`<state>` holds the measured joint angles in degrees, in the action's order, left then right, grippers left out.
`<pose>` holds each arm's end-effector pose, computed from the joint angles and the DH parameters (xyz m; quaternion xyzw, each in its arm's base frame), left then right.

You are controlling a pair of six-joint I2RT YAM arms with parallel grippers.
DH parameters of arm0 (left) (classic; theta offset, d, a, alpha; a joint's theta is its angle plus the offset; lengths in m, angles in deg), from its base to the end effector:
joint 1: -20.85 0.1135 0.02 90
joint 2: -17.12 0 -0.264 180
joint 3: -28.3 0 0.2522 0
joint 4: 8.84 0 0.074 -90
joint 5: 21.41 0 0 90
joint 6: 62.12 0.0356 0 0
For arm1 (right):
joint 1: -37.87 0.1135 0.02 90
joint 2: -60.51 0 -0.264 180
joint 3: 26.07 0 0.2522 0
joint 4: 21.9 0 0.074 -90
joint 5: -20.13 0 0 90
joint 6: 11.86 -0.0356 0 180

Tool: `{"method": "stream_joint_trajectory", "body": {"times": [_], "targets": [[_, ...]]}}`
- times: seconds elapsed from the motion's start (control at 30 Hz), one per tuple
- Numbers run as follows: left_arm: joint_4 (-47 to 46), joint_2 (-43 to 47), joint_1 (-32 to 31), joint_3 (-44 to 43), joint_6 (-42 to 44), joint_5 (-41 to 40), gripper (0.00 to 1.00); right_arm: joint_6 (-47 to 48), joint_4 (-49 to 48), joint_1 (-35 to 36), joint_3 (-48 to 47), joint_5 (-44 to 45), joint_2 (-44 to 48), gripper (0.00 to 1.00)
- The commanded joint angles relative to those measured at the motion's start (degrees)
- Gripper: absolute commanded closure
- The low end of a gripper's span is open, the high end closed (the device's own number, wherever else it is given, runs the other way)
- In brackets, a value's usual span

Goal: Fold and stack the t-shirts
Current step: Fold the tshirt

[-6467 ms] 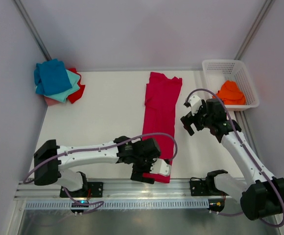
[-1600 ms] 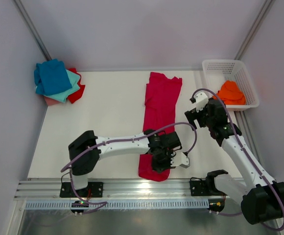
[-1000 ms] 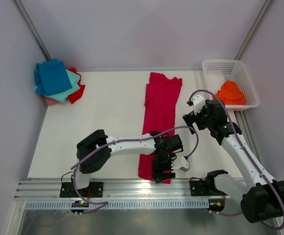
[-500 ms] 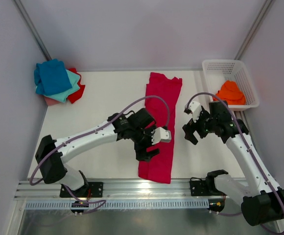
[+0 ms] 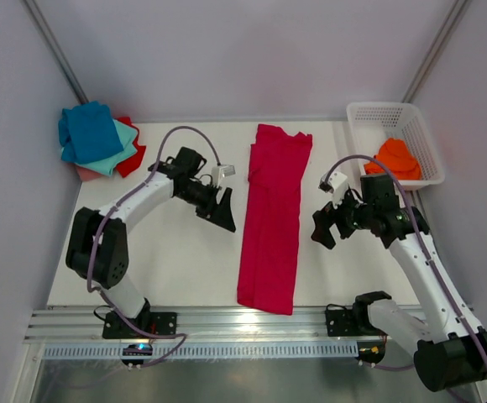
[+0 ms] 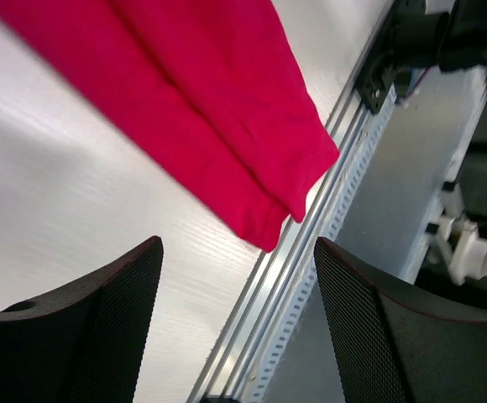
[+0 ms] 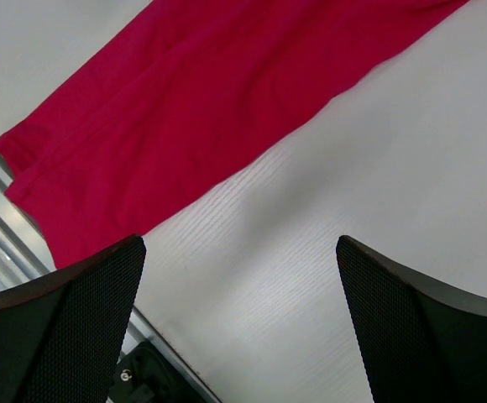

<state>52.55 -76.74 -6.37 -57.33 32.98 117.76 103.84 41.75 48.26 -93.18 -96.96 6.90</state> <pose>0.2734 -0.1709 0.2496 0.3198 0.8392 -0.4327 0.0793 0.1705 0.0477 0.3038 -0.3590 0.8443 0.1741 0.3577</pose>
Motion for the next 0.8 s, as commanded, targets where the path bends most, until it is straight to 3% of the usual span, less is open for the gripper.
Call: {"method": "stream_joint_trajectory", "body": {"times": [0.0,0.13,0.33,0.5,0.57,0.6,0.67,0.77], "targets": [[-3.24,-1.32,3.84,1.29,-7.99,7.09,0.24,-5.91,-0.94,0.07,1.74,-6.46,-2.03,0.01],[-5.19,-1.06,4.02,4.02,-8.8,5.41,0.16,-5.04,-1.54,-0.02,1.92,-10.87,-0.45,0.01],[-5.27,-2.11,4.11,3.68,-6.69,3.57,0.16,-7.58,-11.11,-0.02,4.65,-11.15,1.76,0.01],[-5.27,0.51,5.77,0.96,-2.65,-2.11,0.16,-11.54,-27.27,-0.11,7.1,8.87,-1.59,0.01],[-4.84,1.57,6.83,-0.62,-1.24,-7.13,0.09,-12.85,-31.06,-0.28,6.77,13.62,-1.85,0.01],[-5.79,3.23,7.27,-1.5,-0.89,-10.98,0.01,-13.03,-31.25,-0.72,5.98,15.91,-2.29,0.01],[-9.12,5.87,9.1,-0.81,-1.67,-16.44,0.01,-15.48,-32.3,-1.69,4.05,18.03,-3.69,0.09],[-22.2,12.72,11.04,4.45,-9.39,-28.04,0.01,-21.8,-37.64,-7.21,2.63,21.81,-3.79,0.09]]}}
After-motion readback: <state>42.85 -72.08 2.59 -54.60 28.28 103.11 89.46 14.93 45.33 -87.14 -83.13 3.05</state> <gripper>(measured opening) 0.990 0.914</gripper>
